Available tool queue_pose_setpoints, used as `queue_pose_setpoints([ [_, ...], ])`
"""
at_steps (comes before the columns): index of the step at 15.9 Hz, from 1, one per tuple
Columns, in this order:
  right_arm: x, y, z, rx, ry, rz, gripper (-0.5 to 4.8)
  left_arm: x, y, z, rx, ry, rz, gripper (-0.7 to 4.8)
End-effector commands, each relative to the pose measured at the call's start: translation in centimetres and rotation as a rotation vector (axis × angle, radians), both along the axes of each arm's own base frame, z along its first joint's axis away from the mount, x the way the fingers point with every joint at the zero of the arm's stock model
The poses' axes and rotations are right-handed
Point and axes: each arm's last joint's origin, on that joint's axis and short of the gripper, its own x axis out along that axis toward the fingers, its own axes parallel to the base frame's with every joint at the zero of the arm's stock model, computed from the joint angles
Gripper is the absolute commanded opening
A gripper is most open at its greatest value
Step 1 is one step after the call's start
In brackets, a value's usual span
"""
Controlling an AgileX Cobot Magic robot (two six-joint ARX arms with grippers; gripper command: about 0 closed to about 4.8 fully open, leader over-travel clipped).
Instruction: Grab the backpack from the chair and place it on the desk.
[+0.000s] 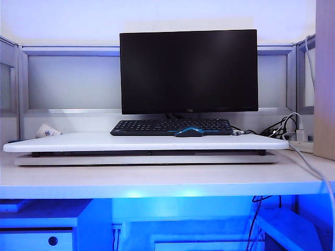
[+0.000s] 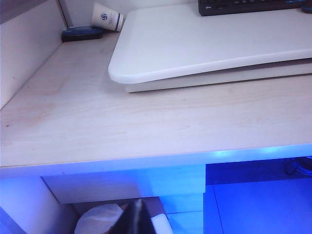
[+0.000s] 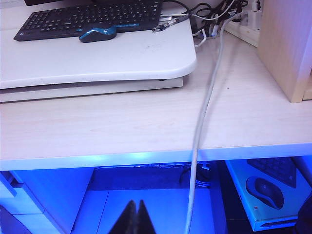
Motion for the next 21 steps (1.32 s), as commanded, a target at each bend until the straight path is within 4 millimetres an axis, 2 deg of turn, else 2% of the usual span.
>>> queue_pose_setpoints([
  [1,0.0,0.0,0.2,-0.002,-0.018,-0.001,-0.05,0.0,0.0,-0.3,-0.005,0.021,-0.004,-0.06],
  [4,0.0,0.0,0.3,-0.002,-0.027,-0.002,-0.03,0.0,0.0,-0.3,-0.005,0.021,-0.004,-0.06],
  [5,0.0,0.0,0.4,-0.002,-0.040,-0.011,0.22,0.0,0.0,-0.3,-0.005,0.021,-0.004,-0.06],
  [6,0.1,-0.3,1.0,0.003,-0.093,-0.093,2.49,0.0,0.0,-0.3,-0.005,0.021,-0.004,-0.06],
  [7,0.1,-0.4,1.2,0.006,-0.111,-0.137,2.84,0.0,0.0,-0.3,-0.005,0.021,-0.004,-0.06],
  [8,-0.1,-0.6,2.1,0.004,-0.135,-0.205,2.89,0.0,0.0,-0.3,-0.005,0.021,-0.004,-0.06],
  [9,-0.5,-0.6,3.6,0.010,-0.181,-0.207,3.08,0.0,0.0,-0.3,-0.005,0.021,-0.004,-0.06],
  [12,-1.4,-0.9,6.7,0.013,-0.273,-0.260,3.21,0.0,0.0,-0.3,-0.005,0.020,-0.004,-0.06],
  [13,-1.7,-0.9,7.6,0.018,-0.295,-0.272,3.40,0.0,0.0,-0.3,-0.015,0.020,-0.003,-0.05],
  [15,-1.9,-1.0,9.0,0.018,-0.313,-0.282,3.42,0.0,-0.1,-0.3,-0.063,0.018,-0.023,-0.06],
  [16,-1.5,-1.0,10.2,-0.011,-0.291,-0.307,3.64,0.0,-0.3,-0.2,-0.090,0.013,-0.079,-0.06],
  [17,0.8,-1.0,12.4,-0.039,-0.186,-0.371,4.69,-0.2,-1.0,0.1,-0.247,0.028,-0.318,-0.05],
  [18,1.2,-1.0,12.7,-0.044,-0.170,-0.387,4.70,-0.2,-1.2,0.1,-0.279,0.036,-0.365,-0.01],
  [19,2.0,-1.1,13.0,-0.053,-0.143,-0.406,4.79,-0.3,-1.4,0.2,-0.317,0.050,-0.434,0.25],
  [21,3.4,-1.6,13.3,-0.054,-0.087,-0.469,4.79,-0.6,-1.8,0.3,-0.377,0.083,-0.606,1.03],
])
